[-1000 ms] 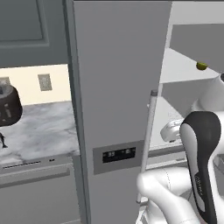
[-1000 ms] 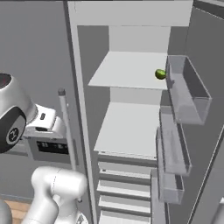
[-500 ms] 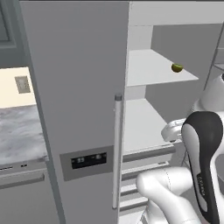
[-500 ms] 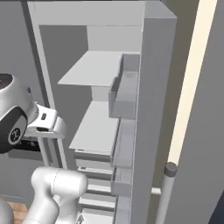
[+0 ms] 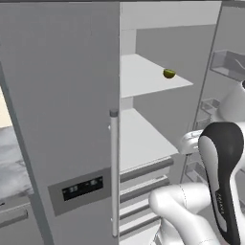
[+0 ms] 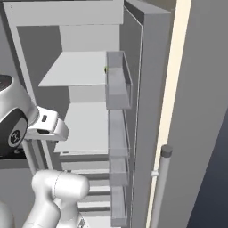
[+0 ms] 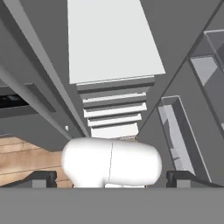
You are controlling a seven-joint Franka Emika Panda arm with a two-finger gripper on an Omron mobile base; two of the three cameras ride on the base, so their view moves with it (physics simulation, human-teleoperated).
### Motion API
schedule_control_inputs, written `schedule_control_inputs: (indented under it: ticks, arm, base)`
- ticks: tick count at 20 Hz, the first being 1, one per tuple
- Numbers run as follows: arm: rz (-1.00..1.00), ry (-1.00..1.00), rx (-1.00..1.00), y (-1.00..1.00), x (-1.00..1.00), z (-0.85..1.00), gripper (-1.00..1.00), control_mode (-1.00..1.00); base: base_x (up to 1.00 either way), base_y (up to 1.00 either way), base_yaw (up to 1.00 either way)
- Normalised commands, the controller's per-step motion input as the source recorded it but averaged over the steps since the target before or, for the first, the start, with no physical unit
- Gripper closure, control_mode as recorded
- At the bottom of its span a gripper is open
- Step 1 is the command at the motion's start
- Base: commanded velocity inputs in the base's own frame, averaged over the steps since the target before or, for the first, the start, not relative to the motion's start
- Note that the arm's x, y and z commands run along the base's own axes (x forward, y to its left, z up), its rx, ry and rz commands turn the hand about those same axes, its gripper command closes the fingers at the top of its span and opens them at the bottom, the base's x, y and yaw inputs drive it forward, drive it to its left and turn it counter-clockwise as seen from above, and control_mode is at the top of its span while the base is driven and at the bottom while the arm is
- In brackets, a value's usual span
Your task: Open the fridge, remove the kiwi, cucumber, and fish, and place them on any counter.
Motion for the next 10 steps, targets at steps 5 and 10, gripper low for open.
schedule_control_inputs:
  ticks: [5,10]
  arm:
    - [0.00,0.00,0.00,0.00,0.00,0.00,-1.00,1.00]
    - [0.00,0.00,0.00,0.00,0.00,0.00,-1.00,1.00]
  base:
    - [0.31,0.01,-0.36]
    - [0.53,0.22,-0.09]
